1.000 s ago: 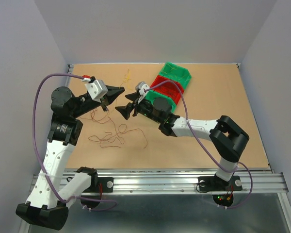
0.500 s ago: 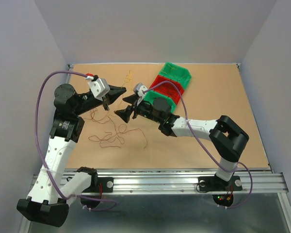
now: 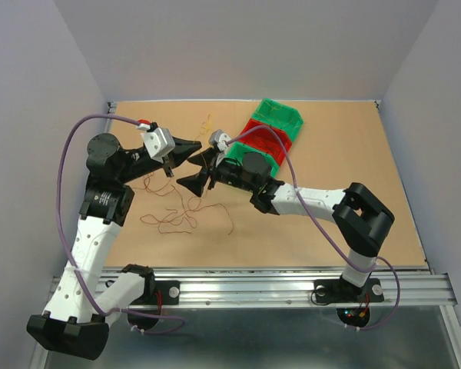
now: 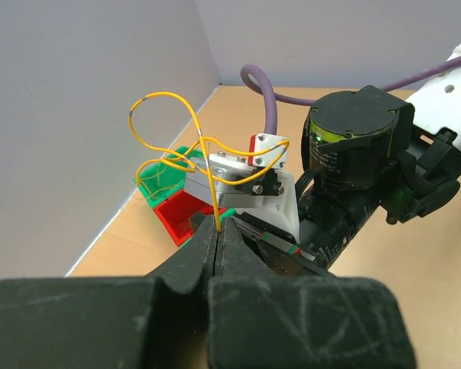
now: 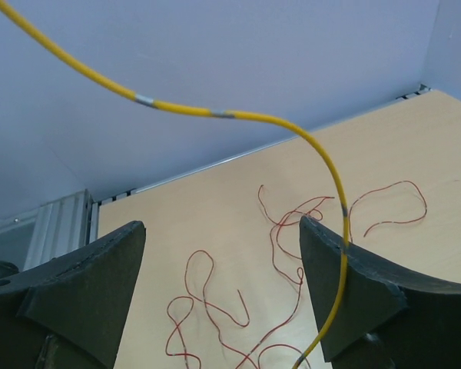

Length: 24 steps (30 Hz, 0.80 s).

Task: Untangle the cables

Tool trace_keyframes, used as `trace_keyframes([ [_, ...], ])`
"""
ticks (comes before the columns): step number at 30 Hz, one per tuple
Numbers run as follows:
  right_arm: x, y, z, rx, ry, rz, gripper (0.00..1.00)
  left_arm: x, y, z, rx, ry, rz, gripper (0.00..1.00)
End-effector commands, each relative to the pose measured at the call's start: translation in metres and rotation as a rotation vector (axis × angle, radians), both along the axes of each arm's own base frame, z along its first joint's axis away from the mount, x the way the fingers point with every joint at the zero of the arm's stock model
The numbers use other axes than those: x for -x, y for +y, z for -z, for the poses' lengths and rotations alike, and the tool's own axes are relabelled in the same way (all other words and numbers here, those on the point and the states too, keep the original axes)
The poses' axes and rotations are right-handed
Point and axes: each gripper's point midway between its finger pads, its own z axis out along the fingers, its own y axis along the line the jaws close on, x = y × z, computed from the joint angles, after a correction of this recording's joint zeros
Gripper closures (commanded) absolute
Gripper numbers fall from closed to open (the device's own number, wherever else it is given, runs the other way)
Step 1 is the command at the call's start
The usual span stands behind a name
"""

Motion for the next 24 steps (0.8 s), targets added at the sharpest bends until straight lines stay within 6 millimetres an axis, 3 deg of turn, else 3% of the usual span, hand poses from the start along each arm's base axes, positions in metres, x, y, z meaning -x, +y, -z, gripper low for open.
trace_keyframes([
  [1,-0.003,-0.001,-0.056,-0.125,-0.033,0.038,0.2,0.013,-0.003,-0.013,0.007,-0.066,0.047,1.0],
  [3,-0.017,-0.006,-0.055,-0.14,-0.004,0.119,0.3,0.015,-0.003,-0.013,0.008,-0.068,0.05,1.0],
  [4,-0.023,-0.009,-0.055,-0.144,0.003,0.158,0.47,0.016,-0.003,-0.014,0.008,-0.071,0.05,1.0],
  [6,-0.026,-0.013,-0.051,-0.138,0.007,0.185,0.63,0.015,-0.002,-0.014,0.009,-0.075,0.04,1.0],
  [9,-0.026,-0.017,-0.048,-0.127,0.001,0.199,0.62,0.01,0.001,-0.015,0.011,-0.083,0.005,1.0],
  [10,-0.025,-0.018,-0.048,-0.123,-0.001,0.199,0.55,0.007,0.002,-0.015,0.014,-0.078,-0.01,1.0],
  [12,-0.023,-0.021,-0.039,-0.097,-0.001,0.199,0.49,0.001,0.004,-0.015,0.018,-0.07,-0.042,1.0],
  [16,-0.019,-0.03,-0.036,-0.083,-0.003,0.209,0.48,-0.005,0.002,-0.01,0.014,-0.048,-0.036,1.0],
  [20,-0.019,-0.036,-0.032,-0.068,0.002,0.231,0.58,-0.009,0.001,-0.007,0.011,-0.037,-0.032,1.0],
  [23,-0.02,-0.034,-0.026,-0.041,0.013,0.23,0.69,-0.01,0.001,-0.007,0.011,-0.034,-0.036,1.0],
  [24,-0.019,-0.032,-0.027,-0.037,0.013,0.22,0.77,-0.009,0.001,-0.008,0.012,-0.034,-0.035,1.0],
])
